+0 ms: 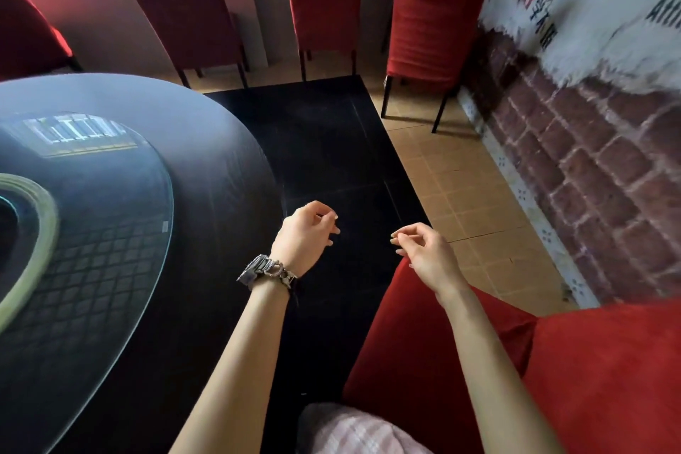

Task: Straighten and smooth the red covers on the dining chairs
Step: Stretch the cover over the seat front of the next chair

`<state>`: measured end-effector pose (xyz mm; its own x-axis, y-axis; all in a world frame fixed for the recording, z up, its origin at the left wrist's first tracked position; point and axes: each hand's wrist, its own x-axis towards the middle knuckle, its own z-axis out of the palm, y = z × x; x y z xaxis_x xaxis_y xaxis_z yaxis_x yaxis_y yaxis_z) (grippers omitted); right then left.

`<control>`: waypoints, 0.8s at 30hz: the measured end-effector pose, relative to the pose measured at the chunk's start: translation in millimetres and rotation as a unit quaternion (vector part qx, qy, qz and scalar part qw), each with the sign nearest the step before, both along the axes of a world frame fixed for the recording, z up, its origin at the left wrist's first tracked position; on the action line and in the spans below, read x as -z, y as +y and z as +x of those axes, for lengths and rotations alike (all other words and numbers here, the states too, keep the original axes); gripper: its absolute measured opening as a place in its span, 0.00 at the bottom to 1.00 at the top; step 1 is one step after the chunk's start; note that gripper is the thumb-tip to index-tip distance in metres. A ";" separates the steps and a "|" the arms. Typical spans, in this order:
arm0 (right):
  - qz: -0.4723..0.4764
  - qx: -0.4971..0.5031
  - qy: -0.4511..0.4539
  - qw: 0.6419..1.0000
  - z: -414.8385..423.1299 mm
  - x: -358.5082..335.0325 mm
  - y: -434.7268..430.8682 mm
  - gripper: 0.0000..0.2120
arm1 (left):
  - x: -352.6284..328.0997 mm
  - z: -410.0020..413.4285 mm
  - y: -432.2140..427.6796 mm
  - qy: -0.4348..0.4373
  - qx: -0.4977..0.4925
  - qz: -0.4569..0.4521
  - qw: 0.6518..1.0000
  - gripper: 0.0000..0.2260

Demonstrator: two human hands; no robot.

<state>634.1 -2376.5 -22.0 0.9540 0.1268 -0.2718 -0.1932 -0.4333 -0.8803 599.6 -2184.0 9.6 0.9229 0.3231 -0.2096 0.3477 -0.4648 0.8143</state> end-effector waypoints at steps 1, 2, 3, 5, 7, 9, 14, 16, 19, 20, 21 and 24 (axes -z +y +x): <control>-0.001 0.001 -0.001 1.000 1.0 -2.0 2.7 0.06 | -1.9 1.9 4.2 -0.003 0.002 0.001 1.000 0.07; -0.005 0.001 -0.003 1.000 2.4 -4.3 5.1 0.06 | -4.0 4.2 7.1 -0.005 0.006 0.003 1.000 0.07; -0.009 0.000 -0.007 1.000 4.3 -7.0 7.6 0.06 | -6.3 7.3 9.1 -0.006 0.009 0.004 1.000 0.07; -0.018 -0.001 -0.015 1.000 9.6 -12.8 11.4 0.06 | -10.8 15.5 10.7 -0.006 0.016 0.002 1.000 0.07; -0.028 0.000 -0.027 0.999 16.8 -17.8 14.3 0.06 | -15.0 25.9 9.8 -0.006 0.025 0.000 1.000 0.07; -0.041 0.003 -0.039 0.998 24.7 -21.5 17.9 0.06 | -18.3 36.8 7.5 -0.005 0.039 0.001 0.999 0.07; -0.072 -0.016 -0.053 0.996 57.2 -24.0 33.7 0.05 | -20.3 71.1 14.3 0.003 0.066 0.019 0.998 0.07; -0.073 -0.026 -0.051 0.996 79.4 -24.0 42.5 0.05 | -18.5 90.4 25.1 0.000 0.062 0.025 0.998 0.07; -0.075 -0.042 -0.044 0.995 125.7 -23.2 56.7 0.06 | -13.4 128.4 43.3 0.000 0.053 0.029 0.998 0.08; -0.074 -0.048 -0.042 0.995 144.8 -22.6 61.8 0.06 | -11.3 144.6 49.6 0.002 0.051 0.032 0.998 0.07; -0.075 -0.051 -0.041 0.995 165.5 -21.3 67.5 0.06 | -8.6 162.7 56.1 0.004 0.046 0.034 0.998 0.07; -0.095 -0.059 -0.039 0.993 232.0 -16.8 84.0 0.05 | -0.9 223.3 73.6 0.004 0.023 0.038 0.999 0.07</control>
